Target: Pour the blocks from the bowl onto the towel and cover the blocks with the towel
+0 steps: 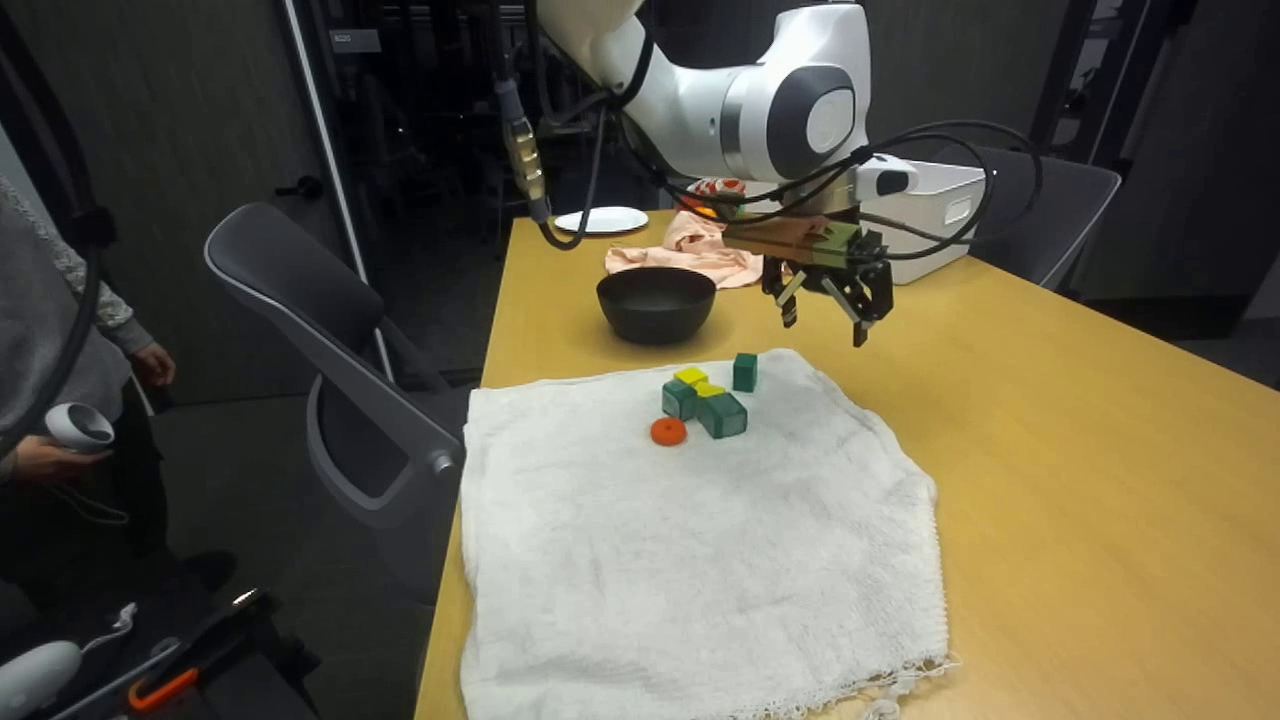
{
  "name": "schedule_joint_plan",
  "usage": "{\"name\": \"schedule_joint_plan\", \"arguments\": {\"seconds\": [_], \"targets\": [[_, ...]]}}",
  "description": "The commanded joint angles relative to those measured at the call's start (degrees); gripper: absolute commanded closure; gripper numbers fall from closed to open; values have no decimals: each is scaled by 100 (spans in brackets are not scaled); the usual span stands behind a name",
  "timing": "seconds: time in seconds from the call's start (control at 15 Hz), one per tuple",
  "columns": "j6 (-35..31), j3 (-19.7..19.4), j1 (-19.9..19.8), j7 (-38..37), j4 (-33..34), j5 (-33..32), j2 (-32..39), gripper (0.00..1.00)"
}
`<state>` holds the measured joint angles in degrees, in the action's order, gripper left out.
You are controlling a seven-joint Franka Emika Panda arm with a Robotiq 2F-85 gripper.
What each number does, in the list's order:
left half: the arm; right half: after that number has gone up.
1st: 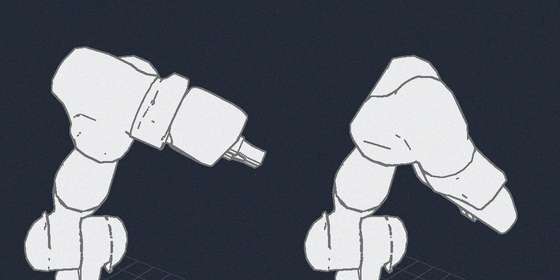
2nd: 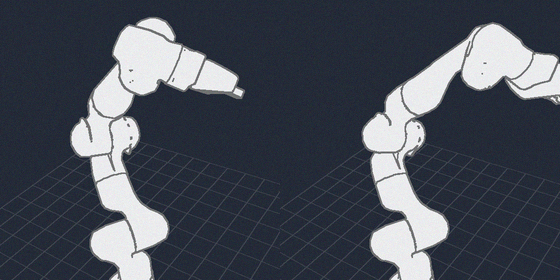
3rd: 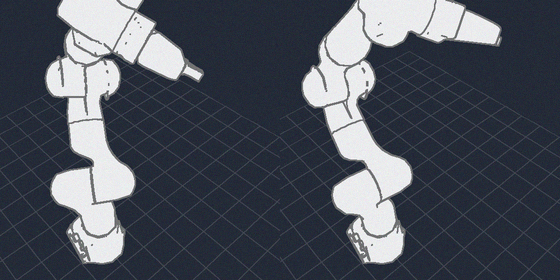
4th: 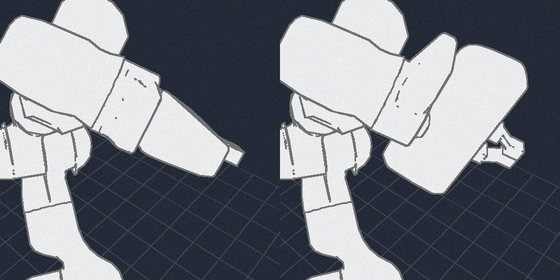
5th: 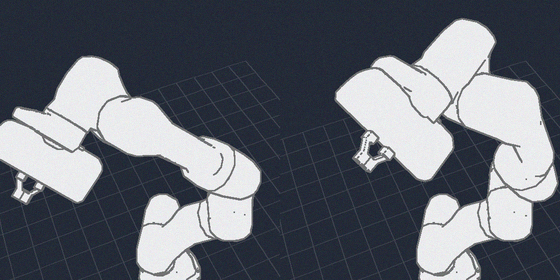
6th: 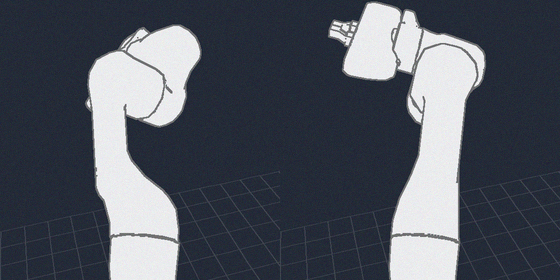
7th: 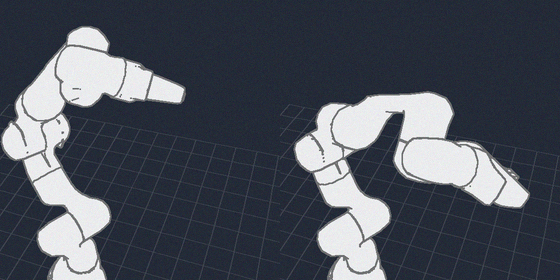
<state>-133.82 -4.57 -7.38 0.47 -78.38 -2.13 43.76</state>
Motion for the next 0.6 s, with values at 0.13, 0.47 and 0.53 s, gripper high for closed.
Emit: {"name": "schedule_joint_plan", "arguments": {"seconds": [0.13, 0.47, 0.53], "targets": [[348, 69, -273, 308, 329, 146, 322, 0], [614, 409, -453, 737, 247, 515, 296, 0], [649, 435, -451, 764, 261, 570, 290, 0]]}}
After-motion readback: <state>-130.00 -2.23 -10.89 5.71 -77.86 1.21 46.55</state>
